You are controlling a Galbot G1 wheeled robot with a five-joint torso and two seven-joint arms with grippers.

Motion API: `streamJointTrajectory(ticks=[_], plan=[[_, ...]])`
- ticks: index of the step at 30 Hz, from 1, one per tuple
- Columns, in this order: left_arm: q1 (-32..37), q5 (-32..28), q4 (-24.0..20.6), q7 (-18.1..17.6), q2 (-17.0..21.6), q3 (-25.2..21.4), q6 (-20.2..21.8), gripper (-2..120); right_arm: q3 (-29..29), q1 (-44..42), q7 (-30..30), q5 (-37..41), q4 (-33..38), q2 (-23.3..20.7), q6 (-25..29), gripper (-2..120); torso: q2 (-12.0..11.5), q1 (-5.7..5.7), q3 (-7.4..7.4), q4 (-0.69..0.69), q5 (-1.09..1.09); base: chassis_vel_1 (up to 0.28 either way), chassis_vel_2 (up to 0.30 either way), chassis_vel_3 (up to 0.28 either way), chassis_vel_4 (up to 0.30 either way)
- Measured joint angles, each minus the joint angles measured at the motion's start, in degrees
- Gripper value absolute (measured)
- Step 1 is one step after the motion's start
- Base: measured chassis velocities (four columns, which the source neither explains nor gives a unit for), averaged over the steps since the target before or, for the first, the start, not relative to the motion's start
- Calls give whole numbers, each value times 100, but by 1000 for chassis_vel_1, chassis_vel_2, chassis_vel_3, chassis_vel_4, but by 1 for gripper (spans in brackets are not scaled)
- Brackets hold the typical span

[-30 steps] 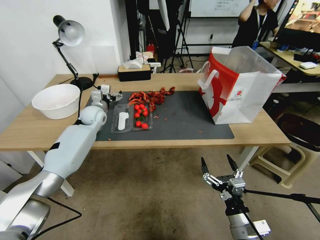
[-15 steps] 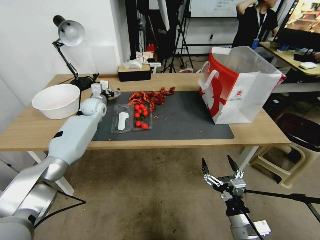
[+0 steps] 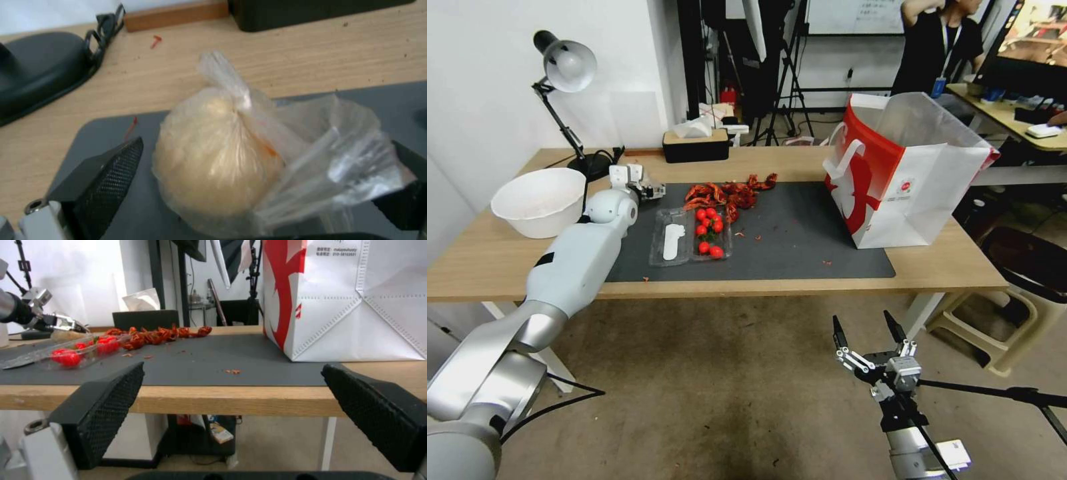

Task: Pick up the trash from the table and place it into the takeout bag.

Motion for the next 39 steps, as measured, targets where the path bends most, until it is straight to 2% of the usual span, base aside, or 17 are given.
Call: streamJointTrajectory(ticks=[4,7,9,13,14,16,20,23,27,29,30,32,33,34,35,37,39], plan=[[-23,-59,44,17,-16,-10,97,98,0,2,0,11,0,-8,-1,100,0,-1,0,0,0,0,0,0,0],[-72,-91,147,45,-34,-16,138,91,0,7,0,20,-9,-18,-1,100,0,0,0,0,0,0,0,0,0],[-103,-136,209,127,-46,-23,133,78,0,12,1,24,-19,-19,-1,100,0,0,0,1,0,0,0,0,0],[-111,-136,248,110,-68,-27,74,64,4,13,2,34,-22,-19,12,100,0,0,0,0,0,0,0,0,0],[-111,-136,248,110,-68,-27,74,64,4,13,2,34,-22,-19,12,100,0,0,0,0,0,0,0,0,0],[-93,-128,266,104,-66,-30,34,52,3,13,2,36,-26,-8,28,100,0,0,0,0,0,0,0,0,0],[-31,-131,248,169,-32,-31,-96,43,-6,14,2,36,-35,-1,37,100,0,0,0,0,1,0,0,0,0],[123,-213,54,330,60,-41,-286,28,-8,13,1,29,-35,7,39,100,0,0,0,1,0,0,0,0,0],[297,-291,-240,579,157,-117,-593,18,-8,6,1,24,-31,9,40,100,0,0,0,0,-1,0,0,0,0],[414,-245,-534,1188,275,-183,-1073,9,-5,2,3,17,0,9,40,100,0,-1,0,1,0,0,0,0,0],[414,-245,-534,1188,275,-183,-1073,9,-5,2,3,17,0,9,40,100,0,-1,0,1,0,0,0,0,0],[420,-381,-665,1772,330,-214,-1336,5,-7,-16,12,0,50,16,40,100,0,0,0,2,1,0,0,0,0],[399,-639,-718,2249,340,-216,-1510,5,-13,-28,17,-14,71,21,39,100,0,0,0,2,0,0,0,0,0],[399,-639,-718,2249,340,-216,-1510,5,-13,-28,17,-14,71,21,39,100,0,0,0,2,0,0,0,0,0],[354,-929,-766,2766,336,-215,-1681,5,-19,-46,23,-29,89,31,39,100,0,0,0,-1,0,0,0,0,0],[287,-1326,-835,3472,285,-205,-1884,5,-19,-74,32,-41,104,44,45,100,0,0,0,-1,2,0,0,0,0],[269,-1417,-846,3630,269,-197,-1923,5,-17,-78,34,-42,107,46,45,100,0,0,0,-1,1,0,0,0,0]])
